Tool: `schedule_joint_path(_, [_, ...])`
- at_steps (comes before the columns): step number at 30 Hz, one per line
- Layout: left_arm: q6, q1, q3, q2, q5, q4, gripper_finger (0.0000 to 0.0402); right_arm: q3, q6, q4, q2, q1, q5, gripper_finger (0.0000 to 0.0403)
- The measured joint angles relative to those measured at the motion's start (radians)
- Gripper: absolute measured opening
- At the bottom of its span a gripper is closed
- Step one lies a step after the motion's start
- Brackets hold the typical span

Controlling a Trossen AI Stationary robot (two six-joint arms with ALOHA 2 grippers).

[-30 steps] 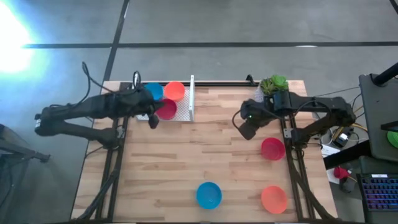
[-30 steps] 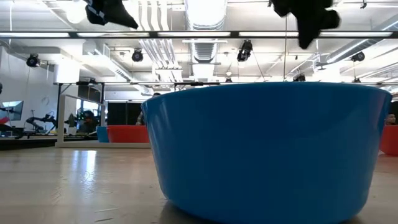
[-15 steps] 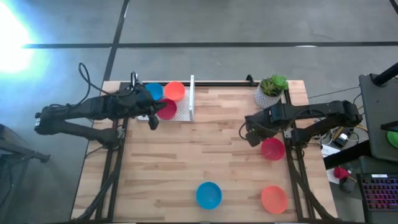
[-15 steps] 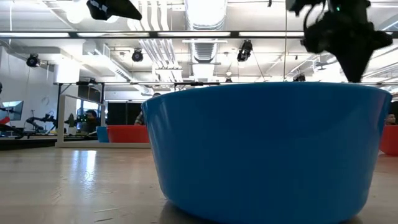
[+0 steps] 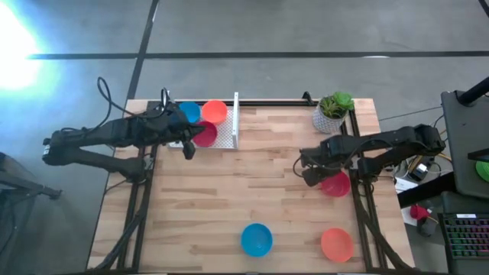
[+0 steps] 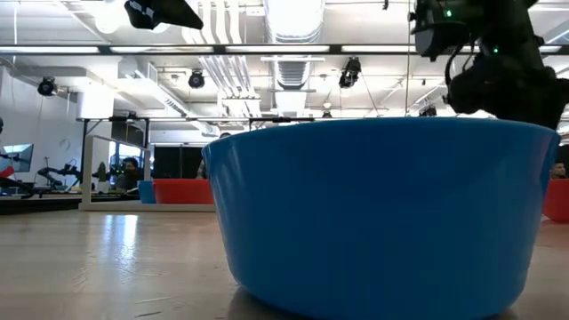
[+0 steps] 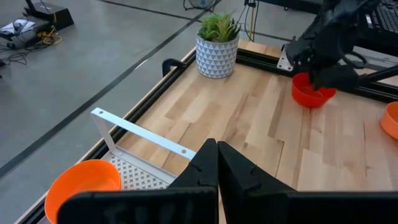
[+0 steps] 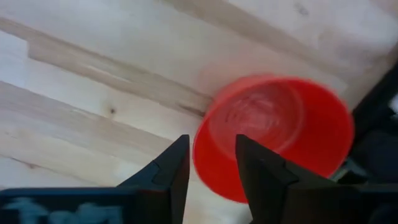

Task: Pick & Place Mini bowls
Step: Stack the red bowl on the stacked red bowls on the shelf

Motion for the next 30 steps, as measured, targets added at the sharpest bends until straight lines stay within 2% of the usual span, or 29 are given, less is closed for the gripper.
schedule_joint_path(3, [0.000,0.000,0.000,0.000,0.000,0.000,0.0000,-0.041,0.034,0.037,0.000,0.012,-0.040,0.0137])
schedule_joint_path(10, [0.000,0.000,0.000,0.000,0.000,-0.001,0.0000,-0.091,0.096,0.164,0.000,0.048,-0.043,0.0141])
schedule_joint_path(15, [0.000,0.001,0.000,0.000,0.000,-0.001,0.0000,-0.123,0.157,0.182,0.010,0.052,-0.040,0.0136])
schedule_joint_path(19, [0.000,0.001,0.000,0.000,0.000,-0.001,0.0000,-0.160,0.160,0.206,0.027,0.052,-0.039,0.0135])
schedule_joint_path(24, [0.000,0.001,0.000,0.000,0.000,-0.001,0.0000,-0.211,0.118,0.325,0.050,0.052,-0.039,0.0134])
schedule_joint_path(27, [0.000,0.001,0.000,0.000,0.000,-0.001,0.0000,-0.226,0.098,0.356,0.075,0.052,-0.039,0.0125])
schedule_joint_path(30, [-0.004,0.001,0.000,0.000,0.001,0.000,0.0000,-0.227,0.048,0.356,0.101,0.052,-0.039,0.0092])
